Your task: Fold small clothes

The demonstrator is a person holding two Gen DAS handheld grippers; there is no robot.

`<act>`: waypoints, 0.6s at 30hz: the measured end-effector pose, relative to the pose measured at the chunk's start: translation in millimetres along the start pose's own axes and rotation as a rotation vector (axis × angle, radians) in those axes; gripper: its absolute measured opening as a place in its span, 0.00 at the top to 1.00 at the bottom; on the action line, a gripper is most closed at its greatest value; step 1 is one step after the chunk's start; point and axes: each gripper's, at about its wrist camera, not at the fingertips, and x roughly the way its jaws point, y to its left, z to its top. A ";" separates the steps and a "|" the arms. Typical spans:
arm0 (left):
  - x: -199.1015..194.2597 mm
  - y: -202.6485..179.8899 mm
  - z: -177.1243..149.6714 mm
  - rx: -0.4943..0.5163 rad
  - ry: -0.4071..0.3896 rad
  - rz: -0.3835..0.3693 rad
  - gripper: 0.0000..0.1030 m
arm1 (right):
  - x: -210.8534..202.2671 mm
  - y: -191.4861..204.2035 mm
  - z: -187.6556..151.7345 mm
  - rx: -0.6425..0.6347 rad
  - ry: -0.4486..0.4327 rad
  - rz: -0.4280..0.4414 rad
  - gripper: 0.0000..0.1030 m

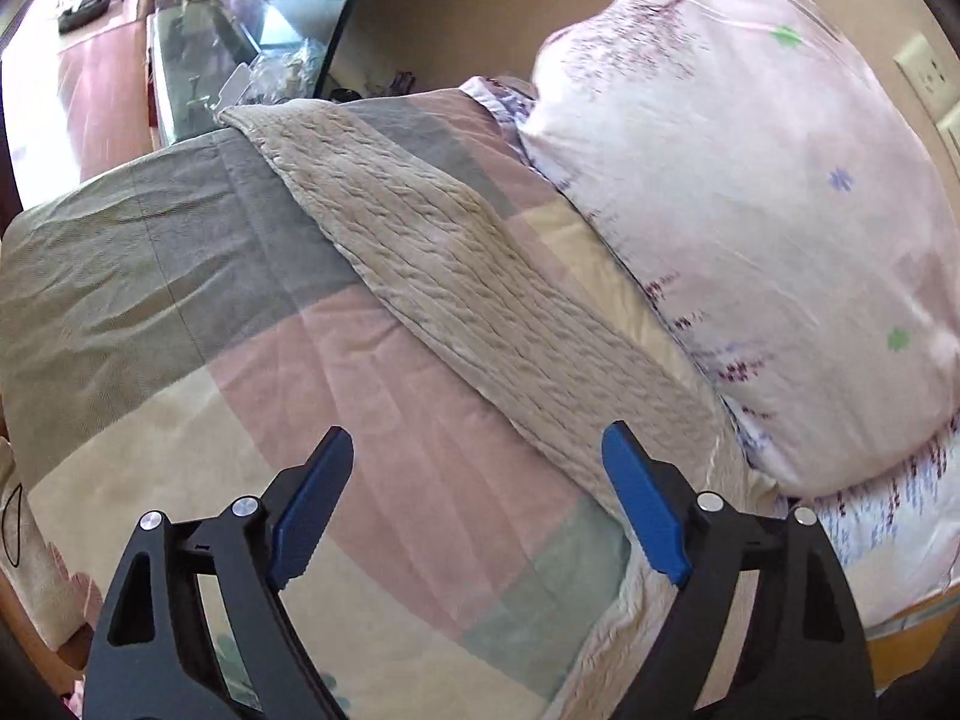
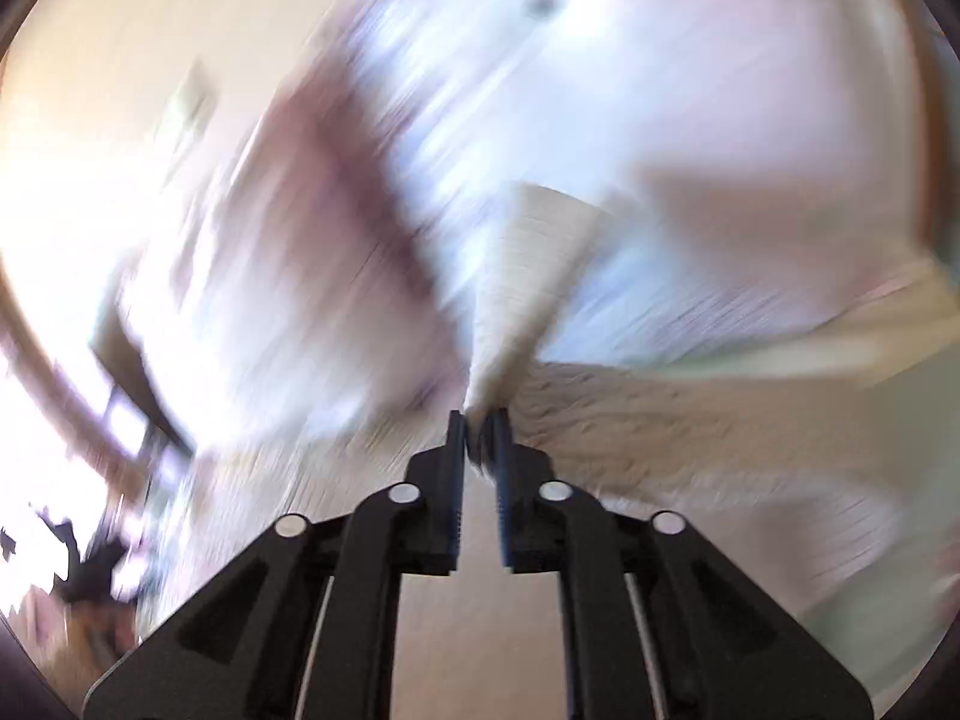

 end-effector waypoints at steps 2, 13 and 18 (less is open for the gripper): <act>9.9 17.5 19.2 -0.055 0.012 -0.003 0.22 | 30.5 39.5 -33.8 -0.074 0.134 0.046 0.84; 53.9 103.5 110.0 -0.354 0.004 -0.110 0.41 | -13.1 1.0 -63.4 0.143 0.105 -0.163 0.44; 65.2 103.0 125.8 -0.352 0.019 -0.108 0.94 | -16.4 5.9 -83.9 0.112 0.145 -0.201 0.41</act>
